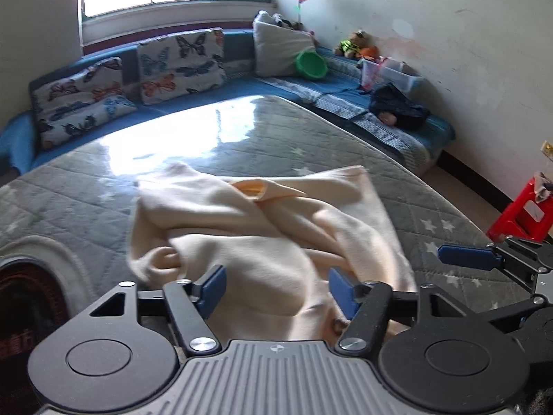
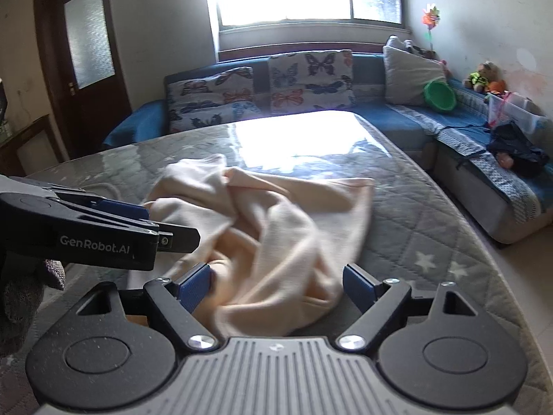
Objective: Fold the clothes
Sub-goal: 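Grasp the sweatshirt edge with the left gripper and lift it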
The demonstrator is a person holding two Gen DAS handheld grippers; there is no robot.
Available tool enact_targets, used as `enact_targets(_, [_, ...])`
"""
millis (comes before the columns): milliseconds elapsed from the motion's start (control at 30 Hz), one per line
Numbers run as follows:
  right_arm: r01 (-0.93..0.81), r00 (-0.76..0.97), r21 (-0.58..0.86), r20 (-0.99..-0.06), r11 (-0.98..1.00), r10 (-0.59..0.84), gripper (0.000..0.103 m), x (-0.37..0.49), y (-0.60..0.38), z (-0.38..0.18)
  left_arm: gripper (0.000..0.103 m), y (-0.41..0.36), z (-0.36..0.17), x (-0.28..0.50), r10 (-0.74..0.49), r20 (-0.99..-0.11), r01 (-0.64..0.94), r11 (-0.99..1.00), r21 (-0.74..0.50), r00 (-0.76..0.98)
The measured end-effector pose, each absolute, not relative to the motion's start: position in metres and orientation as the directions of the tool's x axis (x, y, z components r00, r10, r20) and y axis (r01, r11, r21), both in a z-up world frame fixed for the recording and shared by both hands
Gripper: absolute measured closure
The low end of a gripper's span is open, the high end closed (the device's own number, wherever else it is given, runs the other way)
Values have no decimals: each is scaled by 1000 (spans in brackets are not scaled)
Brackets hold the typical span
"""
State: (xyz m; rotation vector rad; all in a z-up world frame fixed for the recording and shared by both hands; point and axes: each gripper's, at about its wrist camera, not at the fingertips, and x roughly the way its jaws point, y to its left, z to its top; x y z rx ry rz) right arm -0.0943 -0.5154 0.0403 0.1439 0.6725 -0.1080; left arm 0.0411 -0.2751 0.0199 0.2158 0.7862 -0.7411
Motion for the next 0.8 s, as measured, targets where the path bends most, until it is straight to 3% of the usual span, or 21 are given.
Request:
enact_targets(67, [165,775,92,-628,982,-72,17,-96,-522,40,46,-282,14,42,-526,-721,691,717,-91,450])
enact_targets(133, [179,774,92,-628,980,-82,17,-96,-528,39,61,-287,8,42,-524,-734,704,705,-89,432])
enact_targets(200, [187,773,94,-629,978,-87,17,-95,-532,38,84,-287,-1,45,-514,-748,696,711,-98,420])
enact_targets(300, [194,772,102,-629,976,-88,17,-89,-536,34,92,-272,-2,48,-517,-743,671,731,-124,425])
enact_targets(800, [-3,738,21,-675,1000,17,15,-29,-467,-5,96,-158,3,38,-455,-716,507,847,-162,530])
